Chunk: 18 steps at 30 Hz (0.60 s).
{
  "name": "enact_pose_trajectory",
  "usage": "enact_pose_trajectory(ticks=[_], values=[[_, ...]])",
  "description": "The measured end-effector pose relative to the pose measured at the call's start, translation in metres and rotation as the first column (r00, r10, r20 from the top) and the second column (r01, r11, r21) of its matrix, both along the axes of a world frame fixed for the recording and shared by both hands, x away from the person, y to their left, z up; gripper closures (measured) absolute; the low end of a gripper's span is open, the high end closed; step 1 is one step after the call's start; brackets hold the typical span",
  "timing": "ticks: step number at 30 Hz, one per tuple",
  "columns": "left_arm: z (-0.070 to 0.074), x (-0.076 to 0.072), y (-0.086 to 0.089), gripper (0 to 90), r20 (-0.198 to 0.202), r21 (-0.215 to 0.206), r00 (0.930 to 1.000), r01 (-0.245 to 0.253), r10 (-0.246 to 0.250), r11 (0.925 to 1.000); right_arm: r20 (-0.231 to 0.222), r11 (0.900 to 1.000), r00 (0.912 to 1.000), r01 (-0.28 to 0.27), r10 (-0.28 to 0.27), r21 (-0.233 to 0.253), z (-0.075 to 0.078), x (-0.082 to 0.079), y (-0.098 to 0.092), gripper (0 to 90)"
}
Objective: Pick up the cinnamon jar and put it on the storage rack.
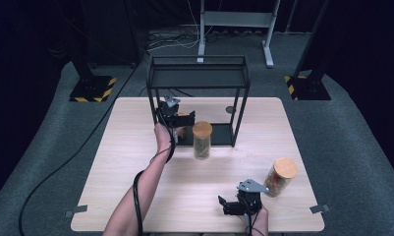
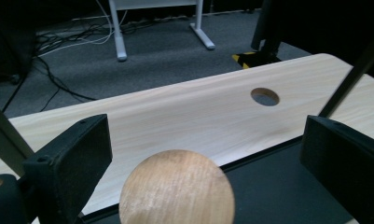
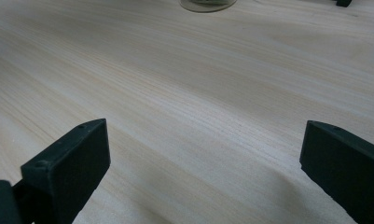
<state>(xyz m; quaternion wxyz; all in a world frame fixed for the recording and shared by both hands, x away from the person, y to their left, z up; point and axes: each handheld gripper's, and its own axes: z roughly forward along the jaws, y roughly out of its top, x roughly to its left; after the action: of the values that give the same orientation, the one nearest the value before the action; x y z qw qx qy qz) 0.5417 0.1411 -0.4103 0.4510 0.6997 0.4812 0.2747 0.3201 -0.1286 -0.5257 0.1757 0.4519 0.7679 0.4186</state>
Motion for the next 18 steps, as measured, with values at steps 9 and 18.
enact_pose_trajectory(ticks=[9, 18], values=[[0.016, -0.012, -0.001, 0.0, -0.016, -0.003, 0.9986, 0.051, -0.051, 0.9987, 0.001, 1.000, 1.0000, 0.001, -0.001, 0.001, 0.000, 0.000, 0.000, 0.9], [0.024, -0.035, -0.001, 0.0, 0.003, 0.029, 0.9952, 0.098, -0.098, 0.9948, 0.001, 1.000, 1.0000, 0.000, 0.000, -0.001, 0.000, 0.000, 0.000, 0.7]])
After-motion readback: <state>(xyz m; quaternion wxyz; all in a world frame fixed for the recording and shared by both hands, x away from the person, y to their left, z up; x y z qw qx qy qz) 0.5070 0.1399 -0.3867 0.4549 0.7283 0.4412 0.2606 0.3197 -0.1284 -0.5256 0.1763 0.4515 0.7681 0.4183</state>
